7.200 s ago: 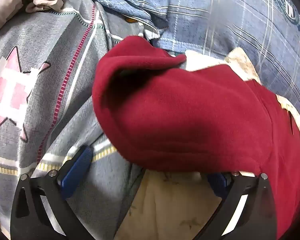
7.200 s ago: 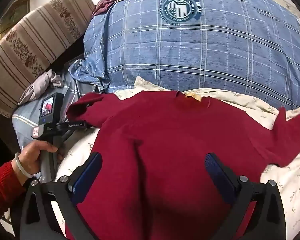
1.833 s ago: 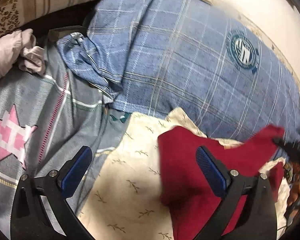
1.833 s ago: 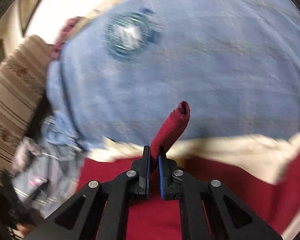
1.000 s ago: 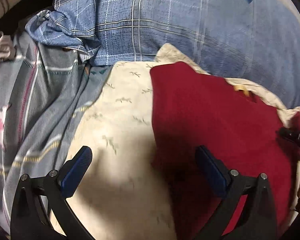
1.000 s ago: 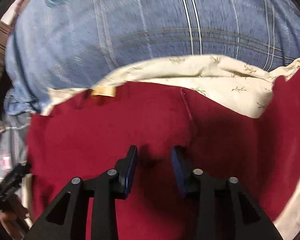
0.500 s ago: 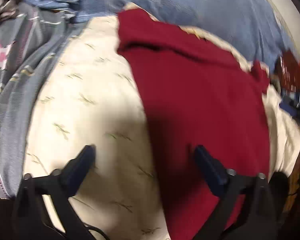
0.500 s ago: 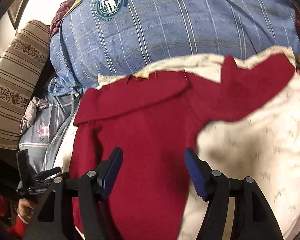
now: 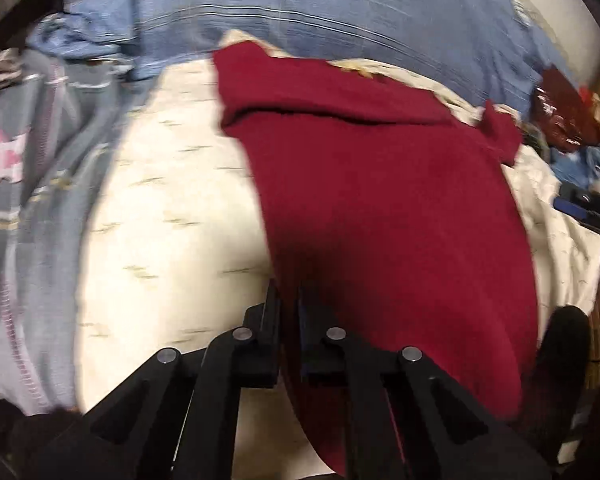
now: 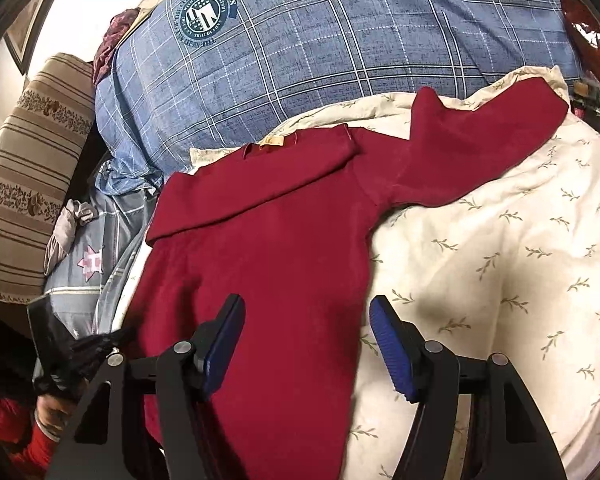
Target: Fold small clothes
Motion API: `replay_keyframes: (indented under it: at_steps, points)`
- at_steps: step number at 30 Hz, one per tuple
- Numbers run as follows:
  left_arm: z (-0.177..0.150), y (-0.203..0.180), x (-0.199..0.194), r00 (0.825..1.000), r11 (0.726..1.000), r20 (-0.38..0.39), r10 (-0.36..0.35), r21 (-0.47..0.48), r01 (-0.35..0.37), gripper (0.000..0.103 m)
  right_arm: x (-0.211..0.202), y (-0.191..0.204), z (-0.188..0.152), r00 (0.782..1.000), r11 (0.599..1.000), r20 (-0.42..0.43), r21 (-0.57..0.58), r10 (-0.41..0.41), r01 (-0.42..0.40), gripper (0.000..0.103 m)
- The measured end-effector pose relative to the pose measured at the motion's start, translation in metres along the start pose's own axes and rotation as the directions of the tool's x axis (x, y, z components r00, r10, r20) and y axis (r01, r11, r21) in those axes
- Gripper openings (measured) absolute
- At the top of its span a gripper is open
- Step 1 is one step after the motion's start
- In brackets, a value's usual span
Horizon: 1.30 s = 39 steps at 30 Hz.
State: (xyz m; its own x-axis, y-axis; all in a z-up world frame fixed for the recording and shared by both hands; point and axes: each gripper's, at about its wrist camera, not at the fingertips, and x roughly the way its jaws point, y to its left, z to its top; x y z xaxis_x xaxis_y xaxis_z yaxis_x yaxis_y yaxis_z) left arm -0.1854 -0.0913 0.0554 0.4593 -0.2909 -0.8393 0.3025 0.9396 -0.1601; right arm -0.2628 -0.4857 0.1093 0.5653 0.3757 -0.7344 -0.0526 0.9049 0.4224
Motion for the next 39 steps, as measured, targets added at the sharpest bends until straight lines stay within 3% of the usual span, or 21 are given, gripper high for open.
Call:
replay_keyframes:
  at_steps: [8,10,11,12,15,16,17,19,21,23,26,27,29,32,36,39]
  points:
    - [-0.006,0.009,-0.002,0.999,1.000,-0.037,-0.003,-0.013,0.002,0.005,0.027,0.001,-0.017,0.993,0.998,-0.106,-0.030,-0.052,0.049,0.071]
    - [-0.006,0.003,0.001,0.999,1.000,-0.044,0.006,-0.004,-0.006,0.012,0.041,-0.002,-0.022,0.988,0.998,-0.138,-0.016,-0.064,0.063,0.071]
    - [-0.008,0.003,0.000,0.999,1.000,-0.042,0.007,0.001,-0.007,0.016,0.052,-0.002,-0.026,0.983,0.998,-0.175,-0.019,-0.063,0.060,0.063]
    - [-0.009,0.002,-0.001,0.999,1.000,-0.042,0.006,0.004,-0.006,0.022,0.059,0.000,-0.030,0.980,0.998,-0.191,-0.035,-0.063,0.057,0.038]
    - [-0.010,-0.001,-0.005,0.999,1.000,-0.041,0.006,0.003,-0.006,0.025,0.061,0.010,-0.037,0.981,0.988,-0.165,-0.132,-0.099,0.078,0.010]
    - [-0.008,-0.002,-0.009,0.999,1.000,-0.029,0.013,0.008,-0.013,0.027,0.055,0.011,-0.036,0.982,0.988,-0.163,-0.135,-0.091,0.069,0.010]
    - [-0.005,-0.005,-0.015,1.000,0.999,-0.004,0.027,0.019,-0.026,0.031,0.051,0.008,-0.034,0.983,0.989,-0.157,-0.128,-0.090,0.071,0.010]
    - [0.003,-0.006,-0.021,0.999,0.999,0.034,0.031,0.022,-0.032,0.062,0.047,0.000,-0.033,0.980,0.986,-0.155,-0.123,-0.127,0.109,0.010]
    - [0.016,-0.010,-0.024,0.997,1.000,0.080,0.011,0.014,-0.012,0.069,0.054,-0.009,-0.033,0.976,0.991,-0.188,-0.094,-0.111,0.095,0.015]
    - [0.032,-0.015,-0.020,0.995,1.000,0.098,0.014,0.014,-0.016,0.069,0.048,-0.023,-0.025,0.986,1.000,-0.166,0.010,-0.026,0.028,0.020]
    - [0.059,-0.025,-0.006,0.992,1.000,0.123,-0.001,0.023,-0.002,0.072,0.028,-0.050,-0.001,0.997,0.991,-0.072,0.132,-0.001,0.010,0.055]
    - [0.069,-0.028,0.001,0.992,1.000,0.123,-0.009,0.023,0.006,0.072,0.021,-0.058,0.009,0.999,0.989,-0.028,0.149,-0.023,0.027,0.058]
    - [0.088,-0.037,0.019,0.993,0.999,0.118,-0.024,0.029,0.021,0.072,0.007,-0.085,0.037,0.990,0.976,0.076,0.192,-0.118,0.101,0.061]
    - [0.109,-0.048,0.045,0.993,0.998,0.109,-0.046,0.039,0.042,0.072,0.001,-0.126,0.069,0.967,0.948,0.151,0.277,-0.204,0.157,0.061]
    - [0.117,-0.052,0.070,0.989,0.996,0.119,-0.085,0.041,0.081,0.072,0.013,-0.192,0.107,0.937,0.880,0.176,0.428,-0.303,0.204,0.062]
    - [0.114,-0.049,0.088,0.993,0.996,0.095,-0.077,0.041,0.073,0.072,0.030,-0.236,0.122,0.936,0.841,0.166,0.507,-0.312,0.191,0.061]
